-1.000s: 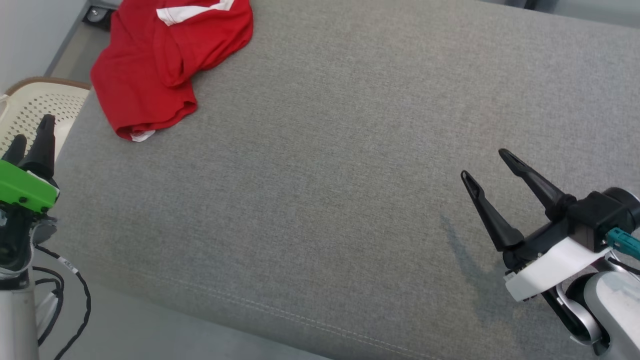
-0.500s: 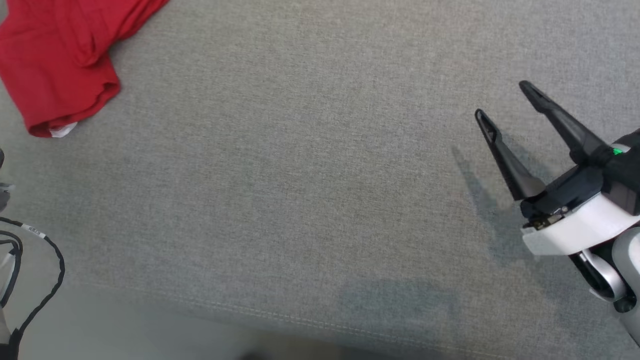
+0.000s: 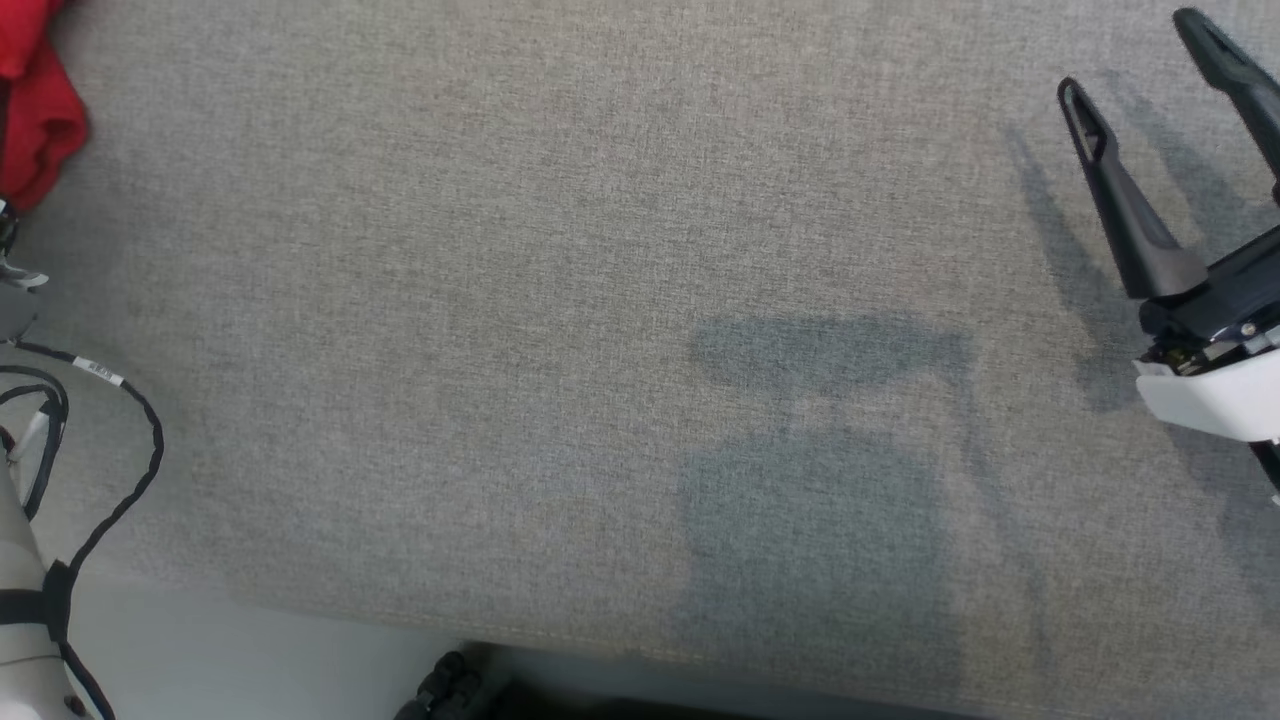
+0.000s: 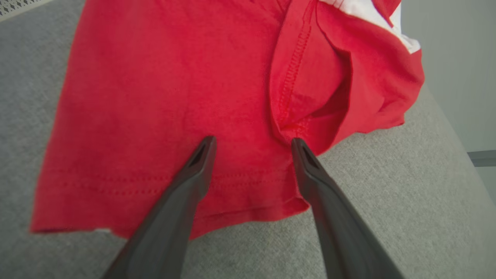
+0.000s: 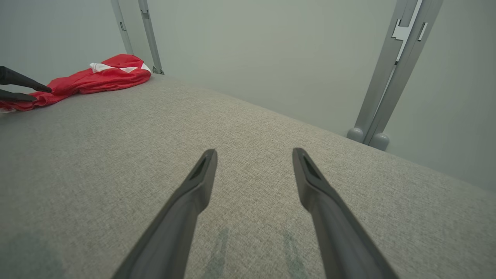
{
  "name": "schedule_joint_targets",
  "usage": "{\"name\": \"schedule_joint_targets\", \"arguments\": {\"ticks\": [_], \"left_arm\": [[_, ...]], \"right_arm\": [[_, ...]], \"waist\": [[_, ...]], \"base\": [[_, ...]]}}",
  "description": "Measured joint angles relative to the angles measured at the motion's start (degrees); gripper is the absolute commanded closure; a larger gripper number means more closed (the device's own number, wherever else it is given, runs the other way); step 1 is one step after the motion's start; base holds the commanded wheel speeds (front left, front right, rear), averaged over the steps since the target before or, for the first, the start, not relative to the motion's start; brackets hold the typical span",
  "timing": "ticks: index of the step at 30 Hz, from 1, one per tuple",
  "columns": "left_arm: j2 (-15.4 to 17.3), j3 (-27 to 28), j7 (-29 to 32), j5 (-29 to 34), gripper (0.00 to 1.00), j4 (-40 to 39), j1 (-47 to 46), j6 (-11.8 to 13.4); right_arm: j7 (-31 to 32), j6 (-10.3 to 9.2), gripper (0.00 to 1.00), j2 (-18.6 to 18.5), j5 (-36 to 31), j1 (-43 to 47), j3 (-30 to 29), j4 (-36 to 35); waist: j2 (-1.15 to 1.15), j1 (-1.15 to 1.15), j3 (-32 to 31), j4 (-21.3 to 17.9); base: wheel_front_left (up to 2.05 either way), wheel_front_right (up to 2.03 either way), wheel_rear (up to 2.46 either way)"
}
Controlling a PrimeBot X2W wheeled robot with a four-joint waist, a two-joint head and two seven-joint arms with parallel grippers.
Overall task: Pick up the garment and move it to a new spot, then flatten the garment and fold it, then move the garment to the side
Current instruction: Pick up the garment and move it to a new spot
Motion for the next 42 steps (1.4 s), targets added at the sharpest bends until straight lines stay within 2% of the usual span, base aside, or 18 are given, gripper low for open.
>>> {"name": "schedule_joint_targets", "arguments": {"ticks": [2,9,10,11,16,18,26,32,39,42], "left_arm": [[-0.7,0.0,-0.4,0.1,0.00,1.3,-1.2,0.0],[-0.1,-0.4,-2.4,3.2,0.00,4.5,-4.8,0.0],[-0.1,-0.5,-2.4,3.2,0.20,4.8,-5.1,0.0],[-0.1,-0.6,-2.5,3.2,1.00,5.2,-5.4,0.0],[0.0,-1.1,-2.6,3.2,1.00,6.1,-5.8,0.0],[-0.4,-1.4,-2.7,2.8,1.00,6.0,-6.5,-0.9],[-2.0,-6.9,-2.7,3.2,1.00,1.7,-7.6,-8.1],[-5.4,-13.3,-2.5,3.7,1.00,-3.6,-7.1,-13.7],[-11.4,-23.3,-0.8,4.8,1.00,-10.0,-3.8,-14.1],[-12.2,-28.5,0.6,5.2,1.00,-12.5,-2.4,-14.2]], "right_arm": [[0.0,0.00,0.00,-0.6,-0.3,-0.9,-0.6,0.0],[-1.0,0.01,0.00,-0.7,-0.4,-1.8,-0.8,1.5],[-1.3,0.01,0.00,-0.6,-0.4,-1.8,-0.7,1.7],[-1.7,0.05,0.00,-0.5,-0.4,-1.8,-0.6,2.0],[-2.8,0.07,0.00,0.2,-0.4,-1.8,-0.4,3.3],[-3.3,0.08,0.00,0.8,-0.4,-1.8,-0.2,4.1],[-5.8,0.09,0.00,3.5,0.2,-1.7,1.5,7.7],[-7.1,0.15,0.00,6.7,0.9,-0.3,3.1,10.6],[-8.0,0.16,0.00,10.4,1.8,0.6,4.7,13.5],[-8.1,0.35,0.00,12.0,1.8,0.6,5.2,14.8]], "waist": [[0.00,0.00,1.5,0.0],[0.00,0.00,4.7,0.4],[0.00,0.00,4.7,0.5],[0.00,0.00,4.6,0.6],[0.00,0.00,3.7,0.7],[0.00,0.00,3.0,0.8],[0.00,0.00,-0.7,0.6],[0.00,0.00,-4.5,0.3],[0.00,-0.01,-9.4,-0.7],[0.00,-0.01,-11.6,-1.6]], "base": [[0.00,0.00,0.00],[0.00,0.00,0.00],[0.00,0.00,0.00],[0.00,0.00,0.00],[0.00,0.00,0.00],[0.00,0.00,0.00],[0.00,0.00,0.00],[0.00,0.00,0.00],[0.00,0.00,0.00],[0.00,0.00,0.00]]}}
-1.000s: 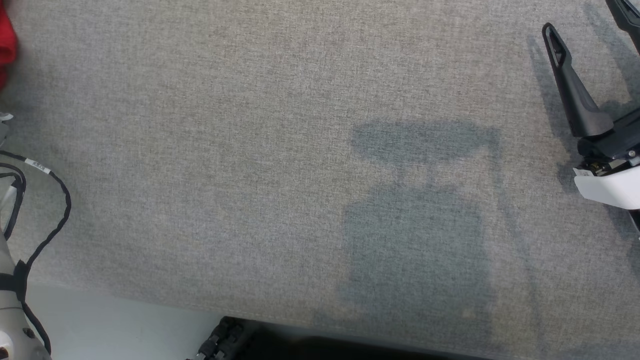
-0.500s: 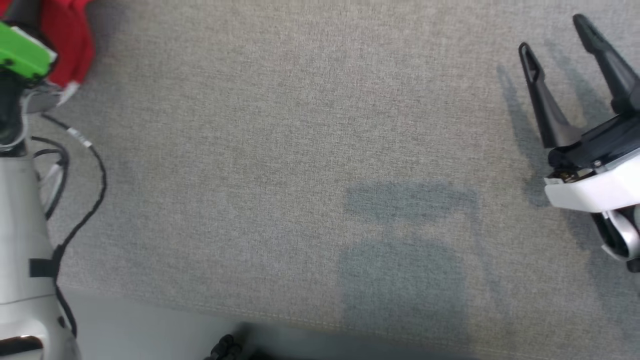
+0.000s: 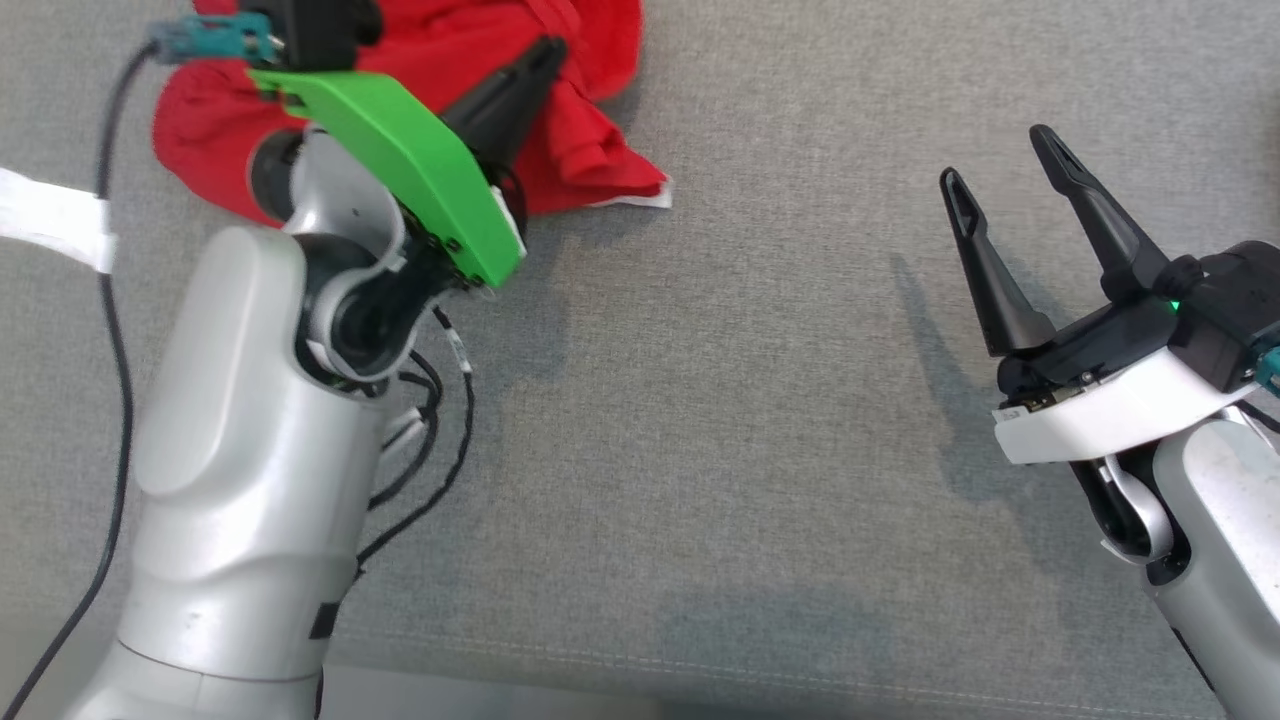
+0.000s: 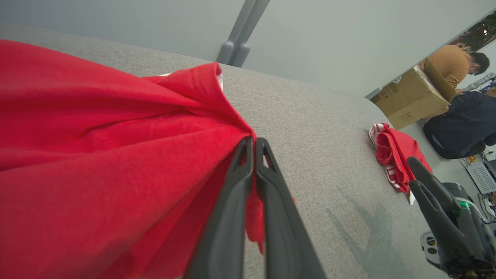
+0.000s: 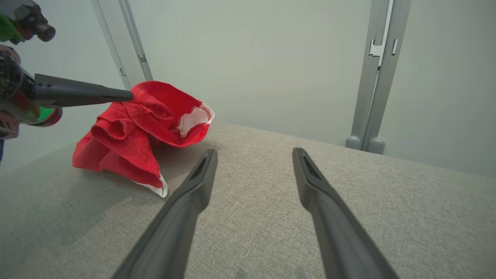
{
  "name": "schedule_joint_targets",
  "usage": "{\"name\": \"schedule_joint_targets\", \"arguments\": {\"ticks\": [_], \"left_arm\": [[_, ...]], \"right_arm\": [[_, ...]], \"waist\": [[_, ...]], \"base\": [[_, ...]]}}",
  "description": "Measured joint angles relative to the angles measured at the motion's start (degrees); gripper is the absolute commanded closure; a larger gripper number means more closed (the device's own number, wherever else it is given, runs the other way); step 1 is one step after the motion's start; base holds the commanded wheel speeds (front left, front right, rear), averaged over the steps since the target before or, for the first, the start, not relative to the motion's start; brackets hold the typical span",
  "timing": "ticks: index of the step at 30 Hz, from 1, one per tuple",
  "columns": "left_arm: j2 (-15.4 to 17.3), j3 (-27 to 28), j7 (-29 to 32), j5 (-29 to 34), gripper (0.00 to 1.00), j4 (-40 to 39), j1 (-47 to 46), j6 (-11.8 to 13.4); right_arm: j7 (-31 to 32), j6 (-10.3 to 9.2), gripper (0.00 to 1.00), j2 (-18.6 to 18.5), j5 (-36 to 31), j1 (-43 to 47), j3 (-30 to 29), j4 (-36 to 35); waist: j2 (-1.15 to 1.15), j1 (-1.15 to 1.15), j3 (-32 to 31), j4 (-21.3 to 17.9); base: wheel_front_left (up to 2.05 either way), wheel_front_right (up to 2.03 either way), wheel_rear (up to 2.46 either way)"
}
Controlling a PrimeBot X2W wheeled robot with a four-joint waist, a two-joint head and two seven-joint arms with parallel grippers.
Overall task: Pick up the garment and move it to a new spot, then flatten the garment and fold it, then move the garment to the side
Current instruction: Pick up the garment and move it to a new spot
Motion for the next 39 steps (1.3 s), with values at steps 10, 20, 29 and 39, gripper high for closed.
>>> {"name": "schedule_joint_targets", "arguments": {"ticks": [10,20,29,39], "left_arm": [[1.0,-19.5,6.0,-3.8,1.00,-7.0,5.7,0.0],[1.8,-31.2,5.5,-9.2,1.00,-10.6,5.9,4.2],[2.1,-26.9,1.2,-4.3,1.00,1.3,0.4,11.7],[2.6,-25.8,-3.7,1.8,0.00,14.3,0.2,12.3]], "right_arm": [[-0.5,-0.05,0.00,3.6,1.5,2.8,0.5,3.3],[-0.8,-0.30,0.00,5.6,1.9,3.8,0.4,3.4],[-0.9,-0.18,0.00,8.6,1.9,3.9,1.0,3.5],[-0.9,1.80,0.00,10.5,1.8,4.2,1.9,5.2]], "waist": [[0.00,0.00,-6.4,-6.6],[0.00,0.00,-9.8,-14.8],[0.00,0.00,-10.5,-22.2],[0.00,0.00,-11.1,-29.7]], "base": [[0.00,0.00,0.00],[0.00,0.00,0.00],[0.00,0.00,0.00],[0.00,0.00,0.00]]}}
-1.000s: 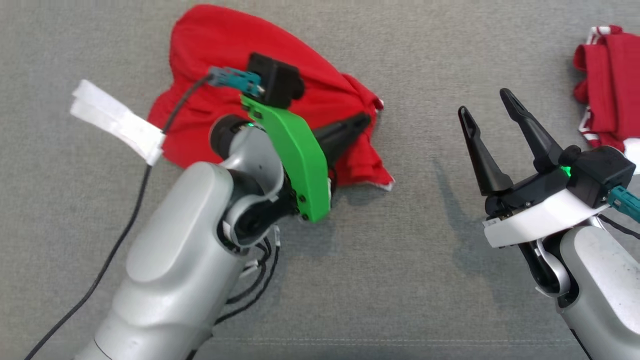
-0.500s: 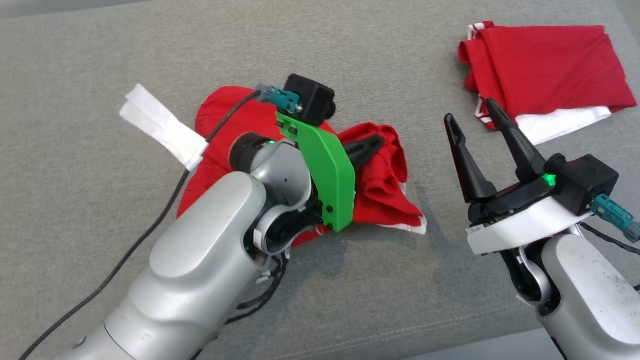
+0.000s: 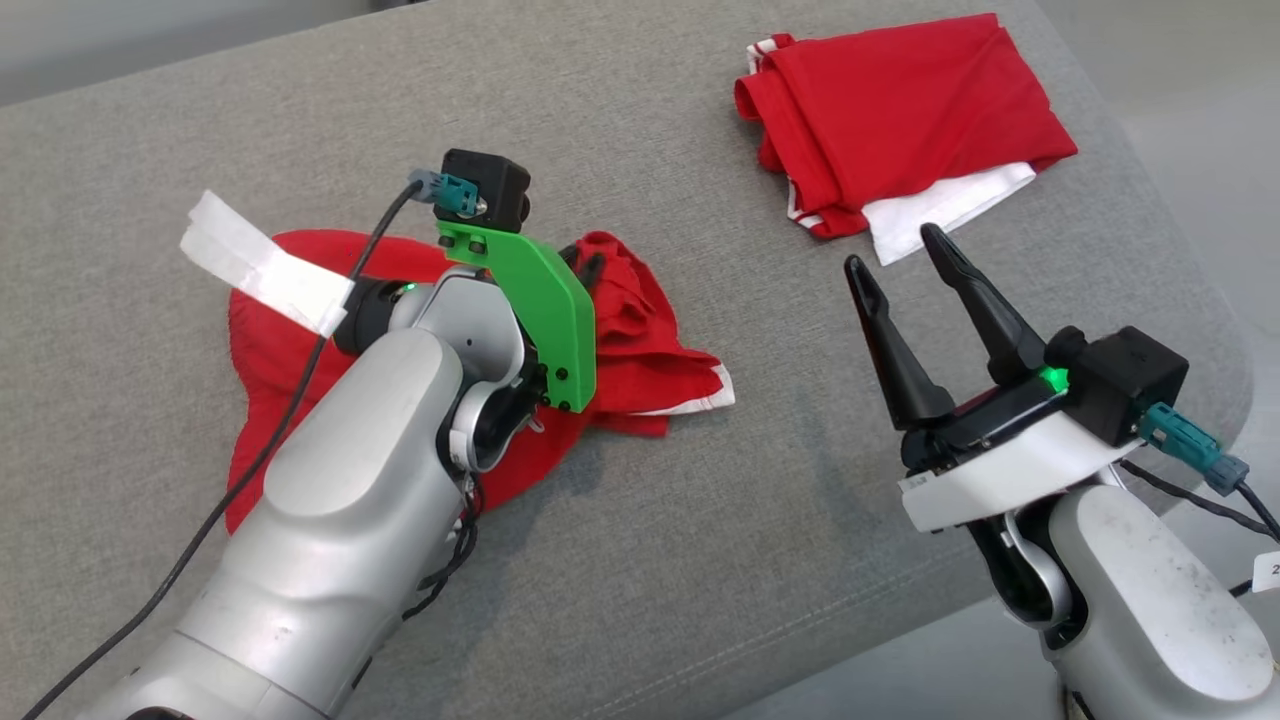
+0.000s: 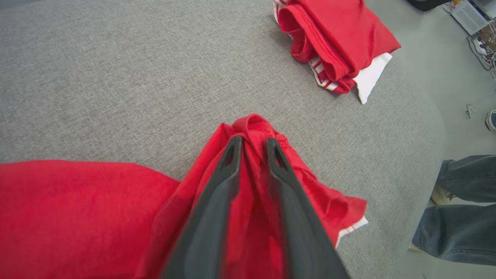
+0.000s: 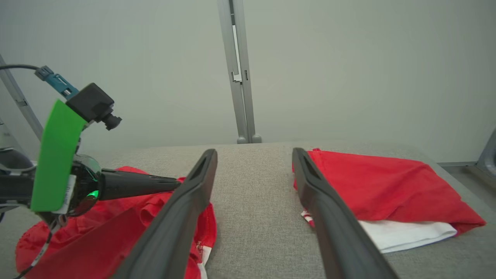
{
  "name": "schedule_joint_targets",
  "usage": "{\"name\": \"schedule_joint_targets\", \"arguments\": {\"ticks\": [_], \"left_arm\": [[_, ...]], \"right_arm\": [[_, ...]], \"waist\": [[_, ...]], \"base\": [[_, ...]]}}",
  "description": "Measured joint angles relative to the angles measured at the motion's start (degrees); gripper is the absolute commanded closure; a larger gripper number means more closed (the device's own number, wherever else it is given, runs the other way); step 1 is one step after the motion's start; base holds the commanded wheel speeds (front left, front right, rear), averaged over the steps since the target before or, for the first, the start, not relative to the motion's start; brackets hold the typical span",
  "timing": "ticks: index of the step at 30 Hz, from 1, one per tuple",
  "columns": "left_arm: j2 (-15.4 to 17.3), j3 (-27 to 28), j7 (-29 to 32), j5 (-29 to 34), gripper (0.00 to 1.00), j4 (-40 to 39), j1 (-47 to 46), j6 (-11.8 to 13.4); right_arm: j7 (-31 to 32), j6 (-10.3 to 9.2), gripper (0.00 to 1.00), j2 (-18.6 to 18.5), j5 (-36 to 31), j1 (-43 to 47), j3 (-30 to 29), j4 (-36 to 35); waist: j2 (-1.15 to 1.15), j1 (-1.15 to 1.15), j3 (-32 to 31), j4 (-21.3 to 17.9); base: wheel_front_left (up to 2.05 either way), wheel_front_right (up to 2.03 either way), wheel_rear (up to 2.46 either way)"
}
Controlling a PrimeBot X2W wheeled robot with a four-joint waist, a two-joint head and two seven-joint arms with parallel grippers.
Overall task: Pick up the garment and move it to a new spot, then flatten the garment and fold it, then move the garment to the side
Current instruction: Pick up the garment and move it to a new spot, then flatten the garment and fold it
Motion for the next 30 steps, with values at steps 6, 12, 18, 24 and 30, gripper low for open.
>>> {"name": "schedule_joint_targets", "arguments": {"ticks": [6,12,18,24,30], "left_arm": [[-0.3,-2.9,-1.9,2.4,0.00,1.3,-1.2,0.0],[-0.4,-3.5,-6.5,3.1,0.00,-2.0,-3.9,-0.5],[-0.4,-3.5,-12.4,-0.2,0.00,-7.8,-3.0,-1.1],[-0.3,-1.3,-18.0,-0.4,0.00,-8.7,4.4,-0.1],[-0.3,0.1,-21.0,-0.9,0.00,-9.1,10.4,0.3]], "right_arm": [[0.0,0.37,0.00,-2.4,-0.9,3.3,-0.3,2.1],[0.0,1.27,0.00,-5.3,-2.4,5.1,-0.2,4.8],[0.0,2.86,0.00,-6.3,-2.6,5.2,0.5,8.8],[0.6,4.27,0.21,-7.7,-3.1,5.2,2.5,13.6],[1.6,5.00,0.40,-8.7,-3.1,5.2,3.1,17.4]], "waist": [[0.00,0.00,-1.2,-0.2],[0.00,0.00,-1.6,2.9],[0.00,0.00,-1.7,6.9],[0.00,0.00,-1.8,11.3],[0.00,0.00,-2.0,15.1]], "base": [[0.00,0.00,0.00],[0.00,0.00,0.00],[0.00,0.00,0.00],[0.00,0.00,0.00],[0.00,0.00,0.00]]}}
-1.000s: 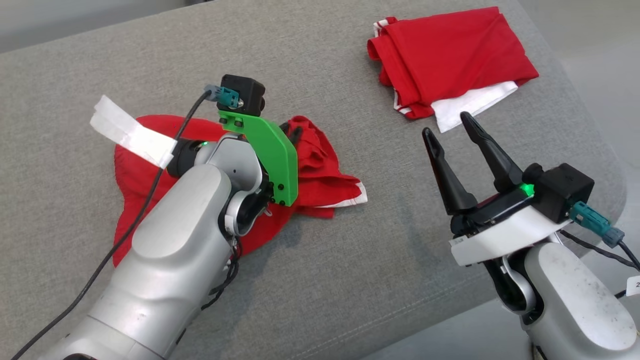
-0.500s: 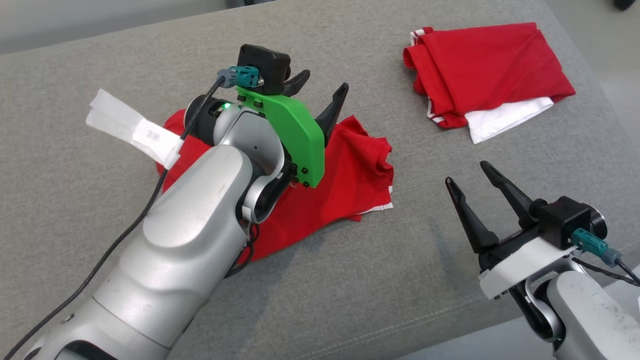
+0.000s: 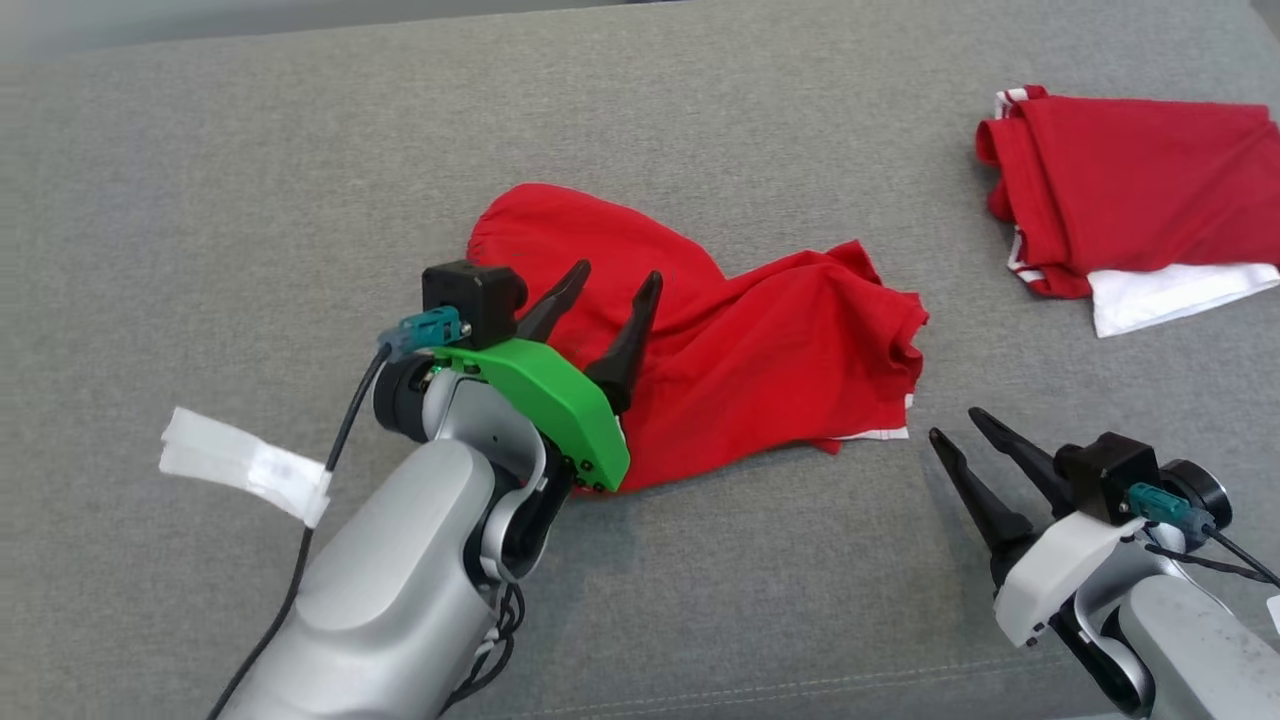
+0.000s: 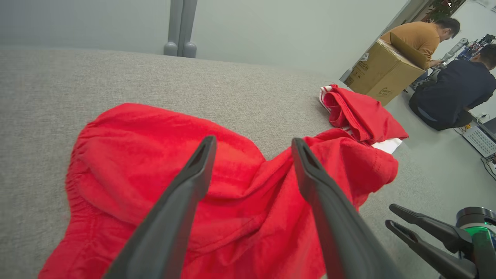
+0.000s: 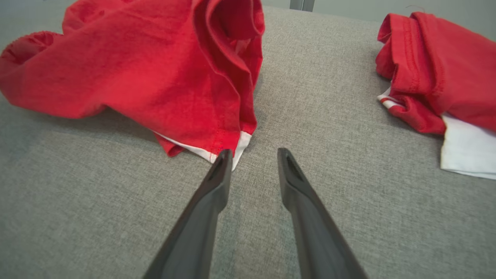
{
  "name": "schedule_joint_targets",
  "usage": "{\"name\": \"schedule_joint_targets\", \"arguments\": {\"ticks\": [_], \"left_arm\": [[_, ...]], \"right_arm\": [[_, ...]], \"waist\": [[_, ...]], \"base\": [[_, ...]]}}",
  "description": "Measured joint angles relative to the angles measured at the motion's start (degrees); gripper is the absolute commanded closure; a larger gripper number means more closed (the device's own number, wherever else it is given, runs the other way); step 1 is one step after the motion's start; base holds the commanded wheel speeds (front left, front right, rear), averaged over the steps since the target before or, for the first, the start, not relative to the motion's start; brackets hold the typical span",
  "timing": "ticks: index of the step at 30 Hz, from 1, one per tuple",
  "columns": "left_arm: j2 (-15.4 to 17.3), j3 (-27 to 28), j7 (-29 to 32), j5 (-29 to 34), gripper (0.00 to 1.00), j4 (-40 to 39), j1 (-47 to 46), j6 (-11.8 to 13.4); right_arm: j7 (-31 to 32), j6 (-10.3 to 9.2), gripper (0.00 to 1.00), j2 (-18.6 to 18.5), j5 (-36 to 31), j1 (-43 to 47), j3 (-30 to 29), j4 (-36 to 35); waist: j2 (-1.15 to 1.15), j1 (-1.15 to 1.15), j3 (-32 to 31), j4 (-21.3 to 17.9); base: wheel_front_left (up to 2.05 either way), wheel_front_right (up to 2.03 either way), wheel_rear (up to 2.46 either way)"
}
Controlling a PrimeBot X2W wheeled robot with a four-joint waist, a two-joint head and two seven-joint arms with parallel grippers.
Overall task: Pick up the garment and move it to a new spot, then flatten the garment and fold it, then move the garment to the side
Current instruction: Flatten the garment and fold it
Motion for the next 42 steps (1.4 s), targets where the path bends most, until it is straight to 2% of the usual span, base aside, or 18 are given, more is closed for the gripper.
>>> {"name": "schedule_joint_targets", "arguments": {"ticks": [5,6,12,18,21,23,28,40,42], "left_arm": [[0.0,1.0,-3.0,-0.6,0.00,-1.7,3.5,0.1],[0.0,1.4,-3.4,-0.8,0.00,-1.8,4.1,0.1],[0.3,2.9,-5.2,-1.9,0.00,-2.4,7.8,0.6],[1.4,4.5,-6.6,-1.9,0.00,-4.0,8.3,0.6],[2.5,5.7,-7.0,-1.9,0.00,-5.1,9.0,1.1],[2.9,6.0,-7.2,-1.9,0.00,-5.4,9.3,1.1],[3.0,6.2,-7.2,-1.9,0.00,-6.4,10.5,1.1],[3.2,5.8,-7.0,-1.9,0.00,-8.7,11.8,1.3],[3.2,5.8,-6.8,-1.9,0.00,-8.9,11.9,1.3]], "right_arm": [[0.4,0.00,0.33,-0.3,0.3,0.0,-0.8,2.9],[0.4,0.00,0.28,-0.3,0.3,0.0,-1.0,3.3],[0.4,0.14,0.35,0.2,0.8,0.0,-1.0,4.9],[0.4,0.56,0.32,1.2,0.8,-0.1,0.3,6.6],[0.3,0.69,0.25,1.4,0.8,-0.2,0.5,6.9],[0.3,1.02,0.16,1.4,0.8,-0.2,0.6,7.0],[-0.1,1.10,0.09,1.3,0.7,-0.2,1.0,7.1],[-0.3,1.58,0.11,-1.5,0.6,-0.8,0.9,8.3],[-0.4,1.58,0.16,-1.8,0.6,-1.3,1.0,8.5]], "waist": [[0.00,0.00,-0.1,3.8],[0.00,0.00,-0.1,4.6],[0.00,0.00,-0.1,8.7],[0.00,0.00,-0.1,11.2],[0.00,0.00,0.1,11.2],[0.00,0.00,0.1,11.0],[0.00,0.00,0.2,10.2],[0.00,0.00,0.4,9.3],[0.00,0.00,0.5,9.4]], "base": [[0.00,0.00,0.00],[0.00,0.00,0.00],[0.00,0.00,0.00],[0.00,0.00,0.00],[0.00,0.00,0.00],[0.00,0.00,0.00],[0.00,0.00,0.00],[0.00,0.00,0.00],[0.00,0.00,0.00]]}}
